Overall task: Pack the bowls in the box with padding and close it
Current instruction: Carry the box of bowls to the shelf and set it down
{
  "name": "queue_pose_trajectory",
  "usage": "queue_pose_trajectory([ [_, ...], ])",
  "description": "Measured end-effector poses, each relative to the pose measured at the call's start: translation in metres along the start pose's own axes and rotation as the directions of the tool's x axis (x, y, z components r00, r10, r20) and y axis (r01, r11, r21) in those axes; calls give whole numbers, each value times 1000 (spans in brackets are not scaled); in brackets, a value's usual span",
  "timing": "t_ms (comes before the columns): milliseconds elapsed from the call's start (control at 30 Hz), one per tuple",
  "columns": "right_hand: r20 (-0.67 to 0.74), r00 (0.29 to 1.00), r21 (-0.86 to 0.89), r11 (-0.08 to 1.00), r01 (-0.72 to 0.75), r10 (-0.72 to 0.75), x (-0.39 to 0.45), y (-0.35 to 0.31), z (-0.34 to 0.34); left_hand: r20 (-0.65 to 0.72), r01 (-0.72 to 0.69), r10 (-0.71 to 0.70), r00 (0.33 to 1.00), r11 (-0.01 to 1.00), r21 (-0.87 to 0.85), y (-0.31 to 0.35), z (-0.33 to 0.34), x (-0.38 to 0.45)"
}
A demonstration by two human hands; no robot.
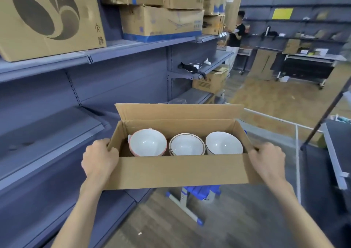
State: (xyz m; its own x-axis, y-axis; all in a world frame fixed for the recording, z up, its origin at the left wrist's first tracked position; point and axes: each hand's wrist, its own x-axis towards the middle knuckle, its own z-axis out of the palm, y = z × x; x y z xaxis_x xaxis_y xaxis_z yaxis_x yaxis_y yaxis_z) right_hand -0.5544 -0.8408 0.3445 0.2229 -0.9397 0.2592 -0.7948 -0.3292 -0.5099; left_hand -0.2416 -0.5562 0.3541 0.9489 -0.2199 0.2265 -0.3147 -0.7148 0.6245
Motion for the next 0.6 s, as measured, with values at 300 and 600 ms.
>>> queue_pose_trajectory([
  [300,-23,997,7,997,79,-78,74,-3,30,-14,53,-54,998,998,-34,31,46,29],
  [600,-22,994,-1,994,105,-105,176,-27,98,-11,76,-76,997,996,-37,57,108,109],
])
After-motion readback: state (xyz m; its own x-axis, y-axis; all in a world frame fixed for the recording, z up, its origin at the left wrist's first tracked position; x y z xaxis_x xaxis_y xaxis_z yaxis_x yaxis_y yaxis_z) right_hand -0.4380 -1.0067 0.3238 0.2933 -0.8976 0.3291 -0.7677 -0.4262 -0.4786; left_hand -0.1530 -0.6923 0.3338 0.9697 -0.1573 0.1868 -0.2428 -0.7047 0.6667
